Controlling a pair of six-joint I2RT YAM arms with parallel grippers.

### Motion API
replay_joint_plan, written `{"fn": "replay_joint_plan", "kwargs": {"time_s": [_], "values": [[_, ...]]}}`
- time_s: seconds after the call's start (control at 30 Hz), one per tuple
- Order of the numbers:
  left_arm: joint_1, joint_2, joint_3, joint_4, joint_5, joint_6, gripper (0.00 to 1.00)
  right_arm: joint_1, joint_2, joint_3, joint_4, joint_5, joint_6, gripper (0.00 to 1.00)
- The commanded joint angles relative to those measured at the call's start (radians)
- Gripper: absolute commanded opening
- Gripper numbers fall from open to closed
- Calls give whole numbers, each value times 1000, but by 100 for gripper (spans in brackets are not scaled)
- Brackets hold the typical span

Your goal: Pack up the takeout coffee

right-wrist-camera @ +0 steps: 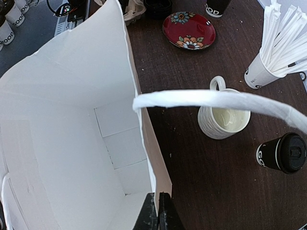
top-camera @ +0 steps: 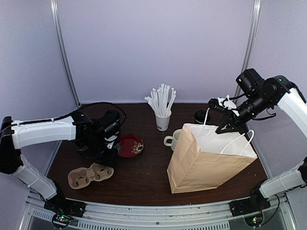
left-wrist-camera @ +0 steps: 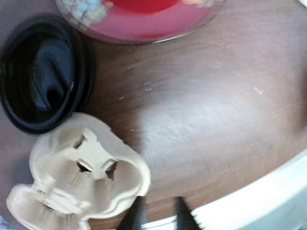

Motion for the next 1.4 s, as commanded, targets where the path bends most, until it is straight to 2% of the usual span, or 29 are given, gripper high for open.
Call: {"fn": "replay_joint_plan", "kwargs": {"time_s": [0.0,0.03,0.07,0.13,0.23,0.3,0.5,0.7,0.87,1.1,1.37], "values": [[-3,-143,46,-152,-20,246,48,6,-18,5,14,3,11,0],[-2,-167,42,-180,-99,253,54,6,-20,5,14,1,12,0],[2,-183,39,-210,-190,247,56,6,-22,4,16,0,12,0],[53,-177,43,-294,-252,217,56,7,-24,1,18,-3,11,0],[137,-159,19,-342,-225,248,56,7,-27,-9,17,-4,7,0],[199,-141,10,-371,-190,280,51,7,-30,-17,20,-3,4,0],[216,-79,18,-375,-103,453,42,8,-34,-33,27,-9,4,0],[175,24,67,-235,2,483,25,8,-18,-40,48,-31,14,0],[143,136,73,-174,6,482,17,8,-23,-25,53,-29,26,0],[58,281,119,-113,27,500,18,9,-14,-3,48,-17,32,0],[-35,393,270,-64,65,511,19,11,-12,13,42,-4,42,0]]}}
